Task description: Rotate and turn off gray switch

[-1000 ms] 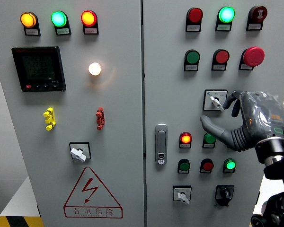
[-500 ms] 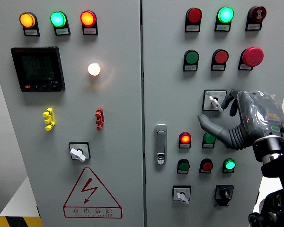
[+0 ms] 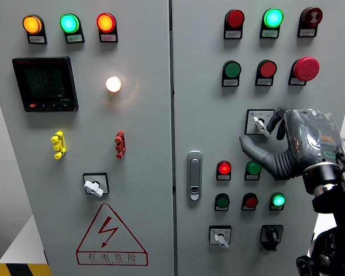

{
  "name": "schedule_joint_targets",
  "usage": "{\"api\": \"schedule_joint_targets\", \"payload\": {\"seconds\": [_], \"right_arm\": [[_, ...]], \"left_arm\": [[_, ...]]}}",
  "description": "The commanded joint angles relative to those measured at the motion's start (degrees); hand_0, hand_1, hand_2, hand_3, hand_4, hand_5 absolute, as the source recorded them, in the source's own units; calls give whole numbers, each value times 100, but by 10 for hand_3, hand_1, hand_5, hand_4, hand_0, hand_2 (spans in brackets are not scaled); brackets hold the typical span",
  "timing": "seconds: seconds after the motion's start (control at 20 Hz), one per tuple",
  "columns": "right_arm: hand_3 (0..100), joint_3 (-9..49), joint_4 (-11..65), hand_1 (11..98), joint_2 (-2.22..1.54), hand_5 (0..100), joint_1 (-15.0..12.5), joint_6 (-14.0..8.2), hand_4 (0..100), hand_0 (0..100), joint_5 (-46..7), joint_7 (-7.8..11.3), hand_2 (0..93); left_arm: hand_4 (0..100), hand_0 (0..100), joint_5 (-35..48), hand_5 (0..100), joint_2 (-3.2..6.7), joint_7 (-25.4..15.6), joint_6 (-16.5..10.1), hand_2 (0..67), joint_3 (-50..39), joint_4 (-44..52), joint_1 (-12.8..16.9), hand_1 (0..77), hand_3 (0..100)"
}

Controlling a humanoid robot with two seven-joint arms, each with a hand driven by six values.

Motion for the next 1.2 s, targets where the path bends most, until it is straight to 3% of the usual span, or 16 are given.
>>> {"api": "schedule_joint_targets", "payload": {"seconds": [0.0, 0.1, 0.25, 1.15], "right_arm": [[763, -10, 1, 289, 2, 947, 2, 0, 888, 266, -1, -11, 623], [767, -2, 1, 286, 2, 947, 2, 0, 888, 387, -9, -37, 628], [770, -10, 1, 281, 2, 947, 2, 0, 888, 480, -9, -55, 637], [799, -133, -61, 302, 2, 962, 90, 0, 888, 647, -141, -213, 725]], "left_arm": [[119, 339, 0, 123, 0, 0, 1, 123, 0, 0, 0, 0, 223], [119, 338, 0, 122, 0, 0, 1, 123, 0, 0, 0, 0, 223], [119, 342, 0, 122, 0, 0, 1, 123, 0, 0, 0, 0, 223], [119, 339, 0, 123, 0, 0, -7, 123, 0, 0, 0, 0, 223]]}}
